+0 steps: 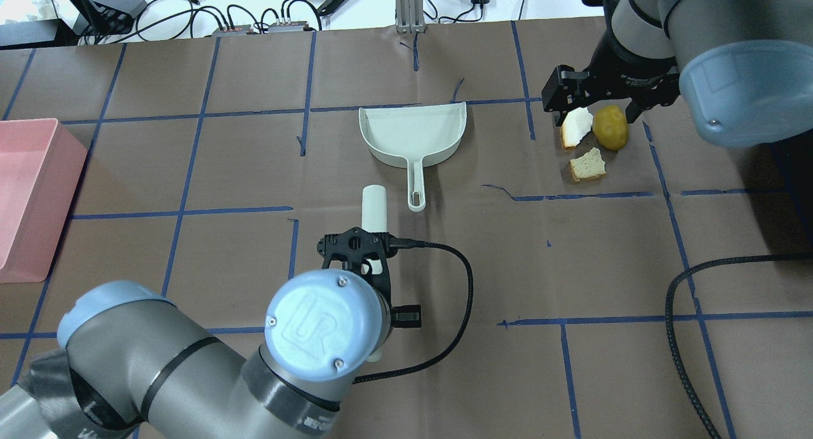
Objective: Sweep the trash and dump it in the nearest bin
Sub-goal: 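Lift the brush with the left gripper while the right gripper reaches the dustpan handle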
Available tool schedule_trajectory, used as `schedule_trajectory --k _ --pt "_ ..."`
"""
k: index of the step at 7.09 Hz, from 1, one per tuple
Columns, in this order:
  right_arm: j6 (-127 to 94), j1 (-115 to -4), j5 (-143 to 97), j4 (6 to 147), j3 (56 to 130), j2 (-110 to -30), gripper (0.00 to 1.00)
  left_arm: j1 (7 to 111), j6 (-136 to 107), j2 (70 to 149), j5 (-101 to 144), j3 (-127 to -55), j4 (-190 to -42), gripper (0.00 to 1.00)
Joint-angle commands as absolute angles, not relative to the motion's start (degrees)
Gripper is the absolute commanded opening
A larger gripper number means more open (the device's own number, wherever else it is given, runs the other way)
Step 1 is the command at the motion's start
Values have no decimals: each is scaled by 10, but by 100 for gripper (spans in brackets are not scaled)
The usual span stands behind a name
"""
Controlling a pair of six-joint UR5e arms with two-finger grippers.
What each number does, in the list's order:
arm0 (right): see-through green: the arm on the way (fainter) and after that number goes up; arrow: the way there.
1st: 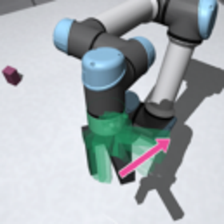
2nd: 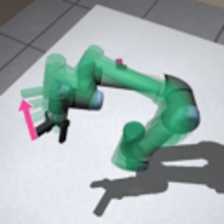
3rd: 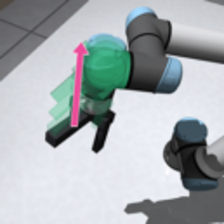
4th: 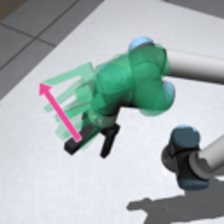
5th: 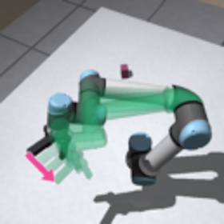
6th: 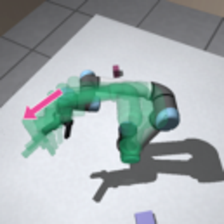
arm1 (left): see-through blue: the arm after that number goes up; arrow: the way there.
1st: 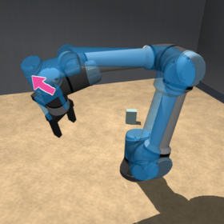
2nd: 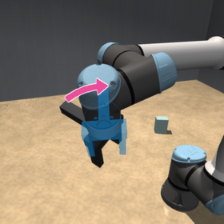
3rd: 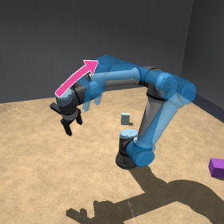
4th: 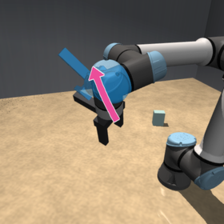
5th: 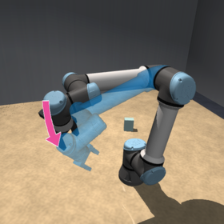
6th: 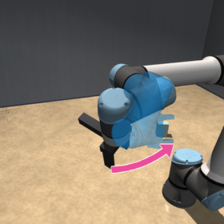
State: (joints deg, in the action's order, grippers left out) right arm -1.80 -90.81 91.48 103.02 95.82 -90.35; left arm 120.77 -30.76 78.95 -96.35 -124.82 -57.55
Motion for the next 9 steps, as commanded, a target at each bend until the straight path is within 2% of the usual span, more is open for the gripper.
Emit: schedule_trajectory --k 1,4,6,9 --pt "-20 -909 912 1031 959 -904 100 1117 -231 789 -936 -1236 -596 0" --pt "-25 -912 909 1026 961 -903 100 978 -78 802 -898 -1149 -713 0" --pt "-28 -916 909 1034 956 -890 100 908 1 833 -871 -1105 -726 0" --pt "-32 -974 916 1048 913 -833 100 872 47 827 -874 -1109 -744 0"
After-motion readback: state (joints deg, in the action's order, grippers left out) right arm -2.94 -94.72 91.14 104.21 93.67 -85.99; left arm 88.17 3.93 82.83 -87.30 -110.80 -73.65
